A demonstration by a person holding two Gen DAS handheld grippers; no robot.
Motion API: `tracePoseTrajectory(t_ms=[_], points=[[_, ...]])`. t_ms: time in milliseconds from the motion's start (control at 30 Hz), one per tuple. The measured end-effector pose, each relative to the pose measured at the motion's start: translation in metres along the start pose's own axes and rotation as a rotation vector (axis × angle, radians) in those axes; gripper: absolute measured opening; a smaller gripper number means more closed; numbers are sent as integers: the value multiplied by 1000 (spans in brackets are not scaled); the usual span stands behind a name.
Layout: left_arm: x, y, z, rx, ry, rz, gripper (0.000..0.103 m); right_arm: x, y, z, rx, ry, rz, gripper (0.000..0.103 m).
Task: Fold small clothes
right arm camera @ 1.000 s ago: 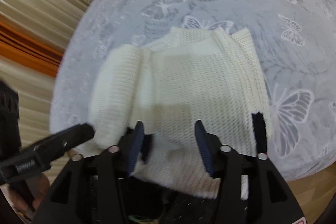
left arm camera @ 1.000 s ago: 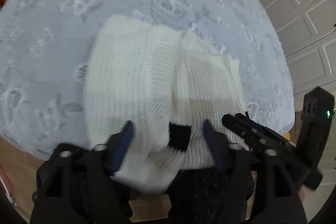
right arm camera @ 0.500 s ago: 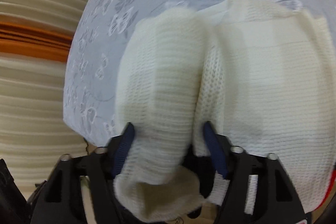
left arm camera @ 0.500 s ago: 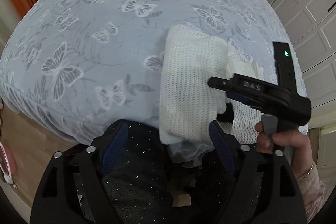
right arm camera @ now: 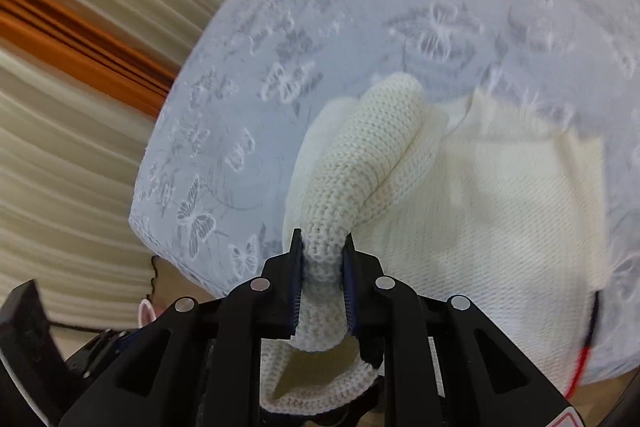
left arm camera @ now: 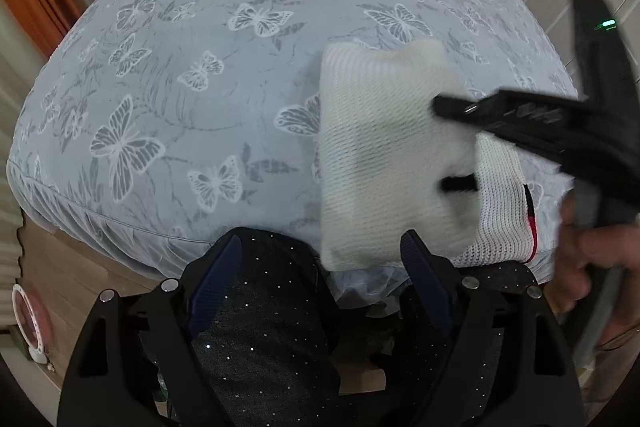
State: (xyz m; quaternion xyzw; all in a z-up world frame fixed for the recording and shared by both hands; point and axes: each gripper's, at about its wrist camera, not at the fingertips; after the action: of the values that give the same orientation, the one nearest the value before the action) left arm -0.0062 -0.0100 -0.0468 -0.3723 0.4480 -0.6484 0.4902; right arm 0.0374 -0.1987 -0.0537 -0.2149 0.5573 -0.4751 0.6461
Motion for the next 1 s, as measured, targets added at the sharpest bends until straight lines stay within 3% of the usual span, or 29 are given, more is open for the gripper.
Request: tracePoseTrajectory(t_ms=[100,233,367,500,633,733,833,933,1000], points=[[1,2,-1,-9,0,1,81,17,-29,1,43,-6,-23,16],[2,6,-1,-19,2,12,81,68,-50,-9,72,69,-104,16],[7,13,-4,-43,7,11,82,137,-39,-34,35,216,-154,16],[13,21,-5,-72,13,11,82,164,-25,-49,6,313,-112,16],[11,21,-5,-70,-20,-12,82,122,-33,-31,41,265,1,16],[3,20,-5,-59,-45,-7,82,36,-31,-1,44,83,110,16],[-4,17,-7,-57,-59,7,82,-40,-7,14,-6,-47,211,16],[-12,11,-9,-62,-75,17,82,-91,22,17,-32,-161,184,15],[-19,4,-10,-53,-89,17,83,-87,25,21,-26,-136,200,15]])
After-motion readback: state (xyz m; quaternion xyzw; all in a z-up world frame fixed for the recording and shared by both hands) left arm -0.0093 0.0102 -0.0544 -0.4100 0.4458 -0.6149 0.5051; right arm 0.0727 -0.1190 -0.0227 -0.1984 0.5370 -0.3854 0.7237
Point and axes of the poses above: each gripper's, at about its wrist camera, not at the fingertips, and y roughly the way its jaws point, x to its right, z to its top, and after that the axes turned 5 degrees about y, right-handed
